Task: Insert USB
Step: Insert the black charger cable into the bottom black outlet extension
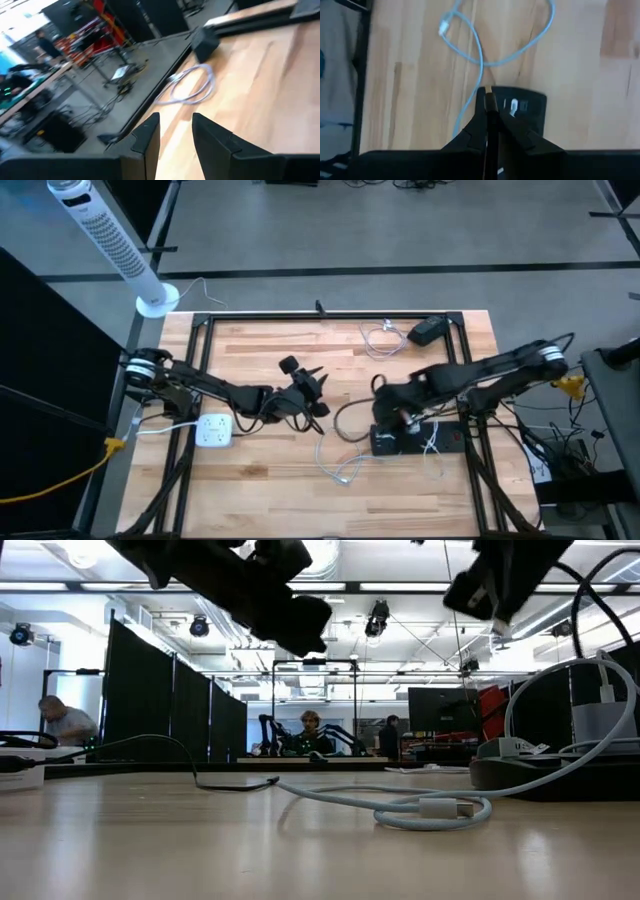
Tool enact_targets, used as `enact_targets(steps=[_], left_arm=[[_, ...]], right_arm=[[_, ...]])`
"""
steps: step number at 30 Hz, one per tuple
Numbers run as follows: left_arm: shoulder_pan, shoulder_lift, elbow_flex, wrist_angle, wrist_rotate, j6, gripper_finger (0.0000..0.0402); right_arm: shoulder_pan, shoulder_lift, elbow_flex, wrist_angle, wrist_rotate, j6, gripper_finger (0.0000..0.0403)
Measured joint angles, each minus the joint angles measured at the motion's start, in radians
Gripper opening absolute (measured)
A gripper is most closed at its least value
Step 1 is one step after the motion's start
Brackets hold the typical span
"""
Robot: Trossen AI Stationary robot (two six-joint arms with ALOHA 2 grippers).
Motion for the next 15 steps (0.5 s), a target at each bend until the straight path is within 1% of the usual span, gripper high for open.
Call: enact_targets(steps=[3,8,12,15], left_arm=[[-0.002,-0.015,0.000,-0.074,-0.036,-0.034,0.0102],[-0.005,-0.076,0.000,-0.221,-0.043,-0.122,0.0095],[-0.005,-0.118,0.000,-0.330,-0.044,-0.207,0.0084],[-0.007,-0.137,0.000,-0.381,-0.045,-0.252,0.0077]], right_arm=[[0.000,0.087,0.032,-0.034,-0.037,0.018,0.0017],[0.001,0.220,0.083,-0.088,-0.084,0.020,0.0017],[0.016,0.307,0.119,-0.127,-0.086,0.008,0.0017],[0.033,0.339,0.138,-0.131,-0.086,0.004,0.0017]])
